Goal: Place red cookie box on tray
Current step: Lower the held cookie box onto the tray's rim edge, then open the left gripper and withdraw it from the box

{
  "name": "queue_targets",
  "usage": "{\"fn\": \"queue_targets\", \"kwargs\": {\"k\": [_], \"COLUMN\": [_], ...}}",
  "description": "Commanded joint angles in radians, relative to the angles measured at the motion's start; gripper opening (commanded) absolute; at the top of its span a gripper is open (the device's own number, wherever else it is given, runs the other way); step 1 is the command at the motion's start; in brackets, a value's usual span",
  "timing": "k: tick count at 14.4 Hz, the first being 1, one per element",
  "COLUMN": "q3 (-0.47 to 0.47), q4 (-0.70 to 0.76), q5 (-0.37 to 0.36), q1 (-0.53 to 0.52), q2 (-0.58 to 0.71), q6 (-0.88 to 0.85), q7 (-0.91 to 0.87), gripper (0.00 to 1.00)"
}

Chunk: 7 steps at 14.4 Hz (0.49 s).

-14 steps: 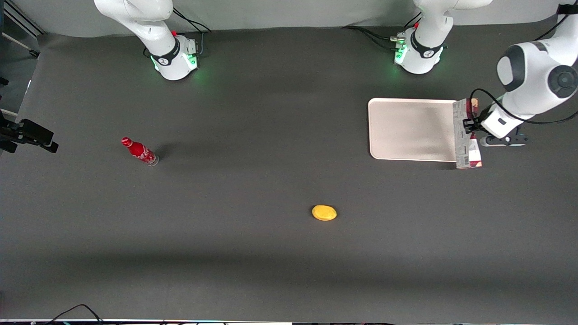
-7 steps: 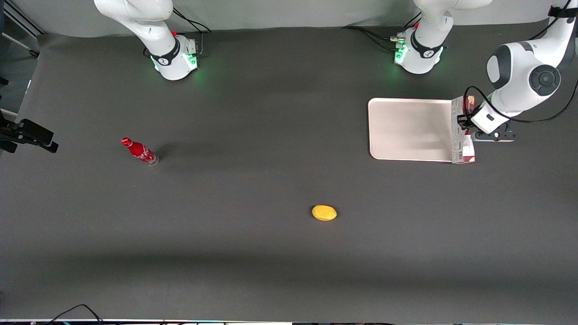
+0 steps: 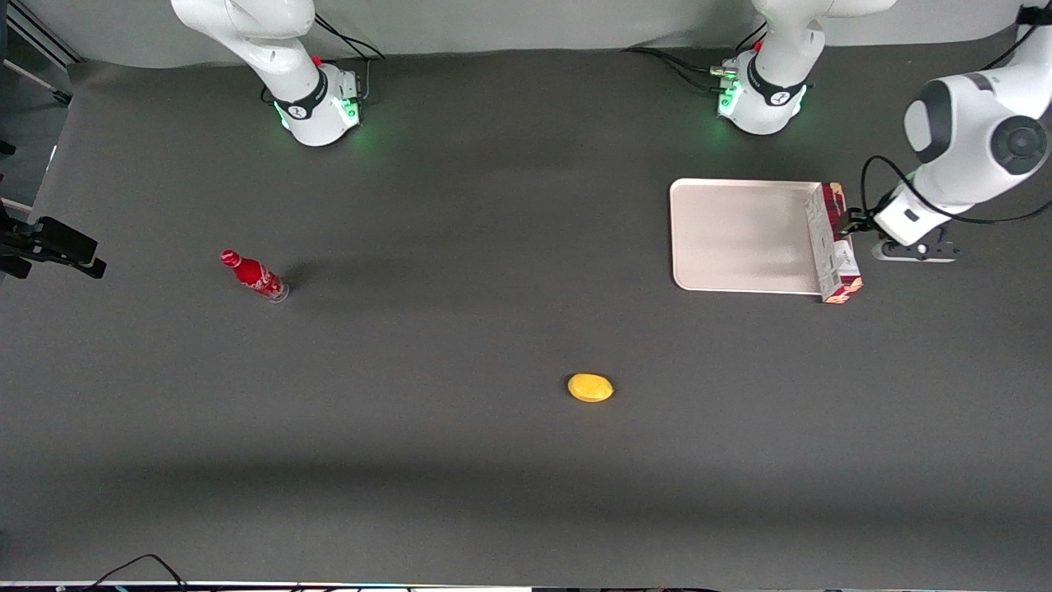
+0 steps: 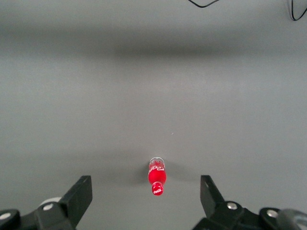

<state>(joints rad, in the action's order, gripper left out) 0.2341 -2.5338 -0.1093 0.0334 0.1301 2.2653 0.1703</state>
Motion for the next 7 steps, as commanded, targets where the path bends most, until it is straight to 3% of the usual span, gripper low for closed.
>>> {"fn": "queue_targets", "kwargs": {"k": [1, 7], "q3": [-0.006, -0.101], "q4": [0.289, 0.835], "q5": [-0.006, 0.040], "q1": [0.016, 0.019], "q2": [0.006, -0.141], "q6": [-0.280, -0.628], "q7": [-0.005, -0.018], "gripper": [1.00, 1.00]}}
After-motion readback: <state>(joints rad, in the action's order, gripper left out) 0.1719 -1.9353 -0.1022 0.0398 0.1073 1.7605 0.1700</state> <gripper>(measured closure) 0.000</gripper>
